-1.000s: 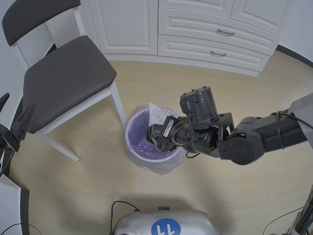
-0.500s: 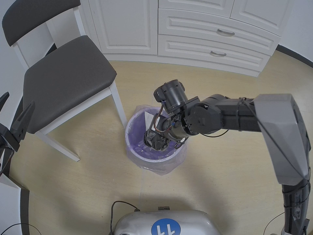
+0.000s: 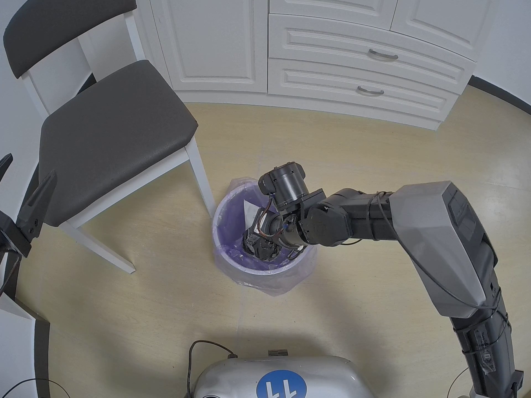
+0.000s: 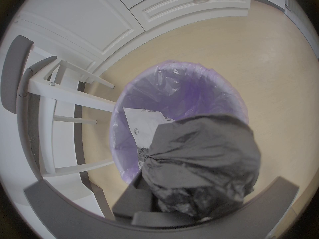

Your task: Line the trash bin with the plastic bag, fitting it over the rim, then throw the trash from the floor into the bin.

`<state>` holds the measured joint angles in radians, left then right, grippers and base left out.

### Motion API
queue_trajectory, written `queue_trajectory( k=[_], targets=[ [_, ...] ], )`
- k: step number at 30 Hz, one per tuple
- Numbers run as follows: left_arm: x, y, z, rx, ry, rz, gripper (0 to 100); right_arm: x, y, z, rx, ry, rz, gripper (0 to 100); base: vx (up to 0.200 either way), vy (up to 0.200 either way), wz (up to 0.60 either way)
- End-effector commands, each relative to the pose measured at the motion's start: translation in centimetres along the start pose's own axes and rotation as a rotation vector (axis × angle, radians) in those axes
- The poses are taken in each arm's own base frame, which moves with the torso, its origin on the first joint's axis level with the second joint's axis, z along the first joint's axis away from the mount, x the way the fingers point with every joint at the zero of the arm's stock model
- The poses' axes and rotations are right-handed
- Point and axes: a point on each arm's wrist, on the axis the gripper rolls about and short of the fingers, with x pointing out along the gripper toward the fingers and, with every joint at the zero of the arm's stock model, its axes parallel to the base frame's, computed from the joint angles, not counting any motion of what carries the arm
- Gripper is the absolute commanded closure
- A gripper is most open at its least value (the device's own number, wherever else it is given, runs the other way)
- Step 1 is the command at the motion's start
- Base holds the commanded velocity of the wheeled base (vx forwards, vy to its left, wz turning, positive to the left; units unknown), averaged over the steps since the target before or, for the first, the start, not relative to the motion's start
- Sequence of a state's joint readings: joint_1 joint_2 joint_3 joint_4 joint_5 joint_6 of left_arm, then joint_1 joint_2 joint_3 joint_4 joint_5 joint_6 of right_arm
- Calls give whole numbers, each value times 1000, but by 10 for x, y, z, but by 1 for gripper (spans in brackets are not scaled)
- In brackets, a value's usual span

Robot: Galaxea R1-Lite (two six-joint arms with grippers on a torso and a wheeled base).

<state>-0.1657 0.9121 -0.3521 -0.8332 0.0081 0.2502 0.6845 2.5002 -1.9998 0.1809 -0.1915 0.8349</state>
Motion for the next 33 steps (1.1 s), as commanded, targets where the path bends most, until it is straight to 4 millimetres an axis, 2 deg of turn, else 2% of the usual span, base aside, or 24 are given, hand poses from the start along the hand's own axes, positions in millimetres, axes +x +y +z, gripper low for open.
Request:
queue_trajectory(
  k=[1,8,15,21,24,29,30,32,33],
  targets=[
    [-2,0,1,1,-8,3,0,12,-8,-5,0,10,-21,100,0,0,0],
    [-2,0,1,1,-9,0,0,18,-17,-3,-27,14,-46,100,0,0,0],
    [-2,0,1,1,-6,0,0,8,-40,6,-125,127,-189,100,0,0,0],
    [-2,0,1,1,-9,2,0,4,-50,13,-159,151,-225,100,0,0,0],
    [-2,0,1,1,-9,2,0,4,-50,16,-151,137,-220,100,0,0,0],
    [-2,0,1,1,-6,0,0,7,-38,18,-111,58,-139,100,0,0,0],
    [-2,0,1,1,-6,1,0,9,-29,13,-75,31,-105,100,0,0,0],
    [-2,0,1,1,-6,1,0,9,-29,13,-75,31,-105,100,0,0,0],
    [-2,0,1,1,-6,1,0,9,-20,4,-52,34,-78,100,0,0,0]
  ],
)
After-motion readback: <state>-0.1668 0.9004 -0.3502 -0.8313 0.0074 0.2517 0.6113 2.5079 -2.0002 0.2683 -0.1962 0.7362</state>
